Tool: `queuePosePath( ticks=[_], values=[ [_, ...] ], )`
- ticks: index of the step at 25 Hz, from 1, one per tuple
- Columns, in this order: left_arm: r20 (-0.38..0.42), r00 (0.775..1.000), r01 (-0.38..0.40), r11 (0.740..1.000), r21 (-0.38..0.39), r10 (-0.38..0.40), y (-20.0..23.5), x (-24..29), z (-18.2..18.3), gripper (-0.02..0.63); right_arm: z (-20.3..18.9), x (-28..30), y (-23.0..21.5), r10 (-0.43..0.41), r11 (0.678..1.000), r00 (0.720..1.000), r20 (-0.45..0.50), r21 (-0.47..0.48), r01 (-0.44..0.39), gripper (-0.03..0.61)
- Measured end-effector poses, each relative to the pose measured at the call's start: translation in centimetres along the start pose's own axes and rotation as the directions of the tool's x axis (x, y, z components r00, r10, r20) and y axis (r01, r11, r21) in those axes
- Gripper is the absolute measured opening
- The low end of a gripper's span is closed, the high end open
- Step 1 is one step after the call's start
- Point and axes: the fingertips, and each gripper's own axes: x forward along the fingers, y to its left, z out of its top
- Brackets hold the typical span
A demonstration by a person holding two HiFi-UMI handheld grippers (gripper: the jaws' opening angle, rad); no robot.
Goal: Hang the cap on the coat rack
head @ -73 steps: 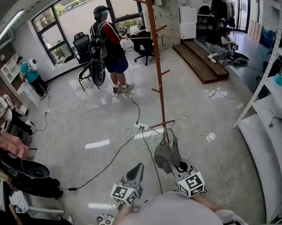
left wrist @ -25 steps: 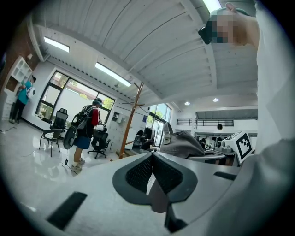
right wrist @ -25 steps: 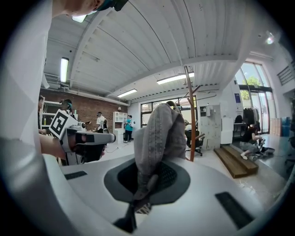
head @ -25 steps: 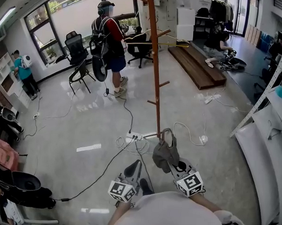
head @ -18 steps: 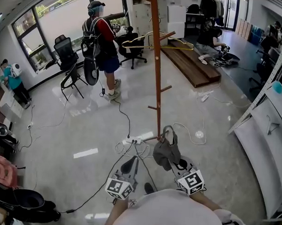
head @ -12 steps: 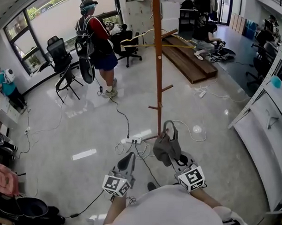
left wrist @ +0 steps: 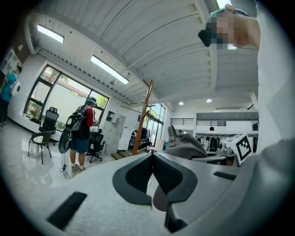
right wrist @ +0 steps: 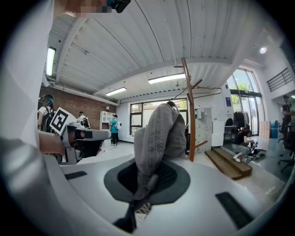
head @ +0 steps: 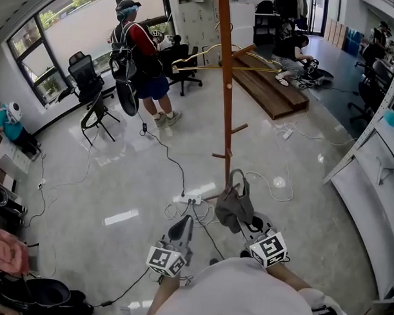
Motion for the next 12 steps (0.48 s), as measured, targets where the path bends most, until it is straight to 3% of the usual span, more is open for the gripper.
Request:
queuePosePath(
  ticks=[12],
  values=[
    [-0.001, 1.000, -0.011, 1.000, -0.016, 0.011, -1.1, 2.6, -0.2, 0.009, -0.8, 0.4, -2.4, 0.028, 1.000, 0.999, -0.027, 0.000, -0.028, 0.021]
  ],
)
